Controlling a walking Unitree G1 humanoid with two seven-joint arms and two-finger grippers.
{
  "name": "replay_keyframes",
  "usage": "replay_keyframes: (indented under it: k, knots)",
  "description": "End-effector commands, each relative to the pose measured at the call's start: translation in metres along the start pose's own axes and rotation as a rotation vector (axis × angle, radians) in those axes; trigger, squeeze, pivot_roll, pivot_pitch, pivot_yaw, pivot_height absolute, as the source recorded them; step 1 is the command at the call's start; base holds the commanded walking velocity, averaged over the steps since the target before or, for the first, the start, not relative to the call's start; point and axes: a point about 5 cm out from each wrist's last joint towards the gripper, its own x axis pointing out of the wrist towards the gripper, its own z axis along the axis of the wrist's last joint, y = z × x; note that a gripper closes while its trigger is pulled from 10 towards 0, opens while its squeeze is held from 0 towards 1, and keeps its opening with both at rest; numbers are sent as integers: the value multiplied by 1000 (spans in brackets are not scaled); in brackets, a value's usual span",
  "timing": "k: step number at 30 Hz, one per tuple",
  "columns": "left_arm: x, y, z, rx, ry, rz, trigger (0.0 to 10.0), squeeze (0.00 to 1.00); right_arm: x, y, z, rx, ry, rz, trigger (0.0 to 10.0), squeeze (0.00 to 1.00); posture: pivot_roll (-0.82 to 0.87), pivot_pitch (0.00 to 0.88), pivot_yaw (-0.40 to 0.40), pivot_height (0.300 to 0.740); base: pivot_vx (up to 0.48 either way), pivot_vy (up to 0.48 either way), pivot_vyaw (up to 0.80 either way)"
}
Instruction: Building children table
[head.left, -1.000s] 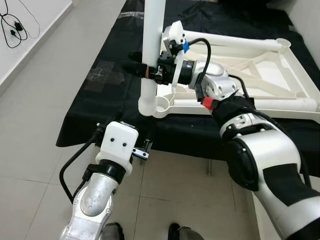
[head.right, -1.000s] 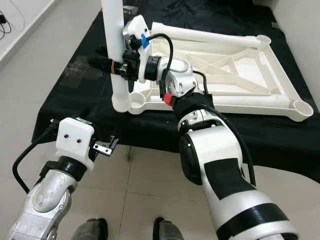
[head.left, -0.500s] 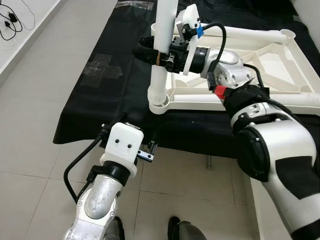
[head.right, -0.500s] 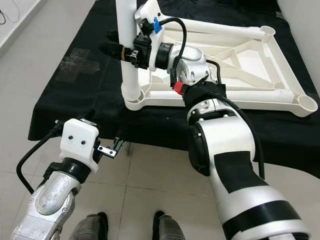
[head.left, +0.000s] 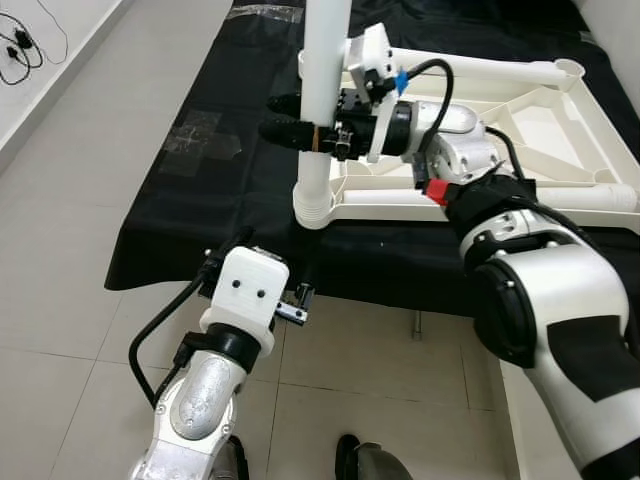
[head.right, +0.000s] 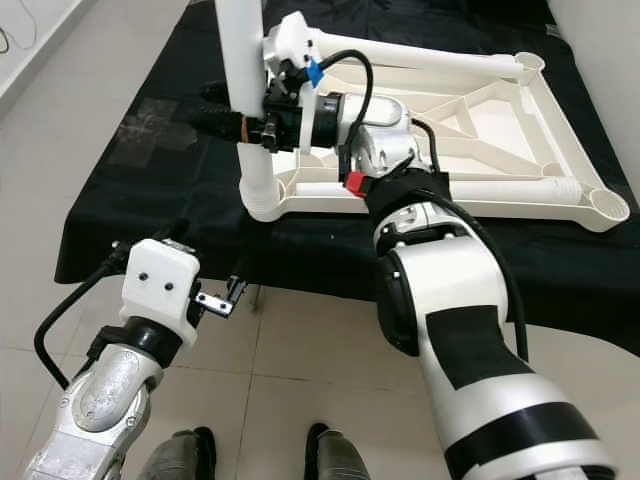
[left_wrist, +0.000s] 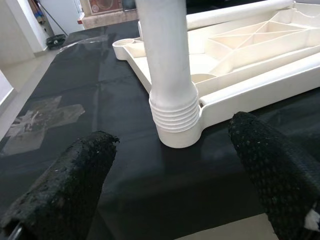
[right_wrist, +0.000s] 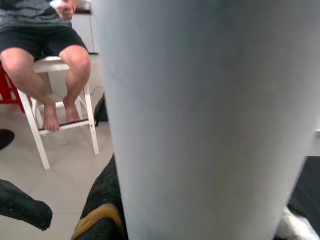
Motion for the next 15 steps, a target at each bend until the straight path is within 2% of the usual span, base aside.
replay_keyframes:
  k: [1,12,15]
  knots:
    - [-3,-1,1,-5,4,3,10000,0,1,8,-25,54,95,19,10000,0,147,293,-90,740,0,0,0]
    - [-3,-1,2,-1,3,9,10000,0,-1,-4,-8,15,81,-82,10000,0,142,299,-95,740,0,0,0]
    - [-2,0,2,2,3,13,10000,0,-5,-9,2,24,35,-98,10000,0,142,300,-97,740,0,0,0]
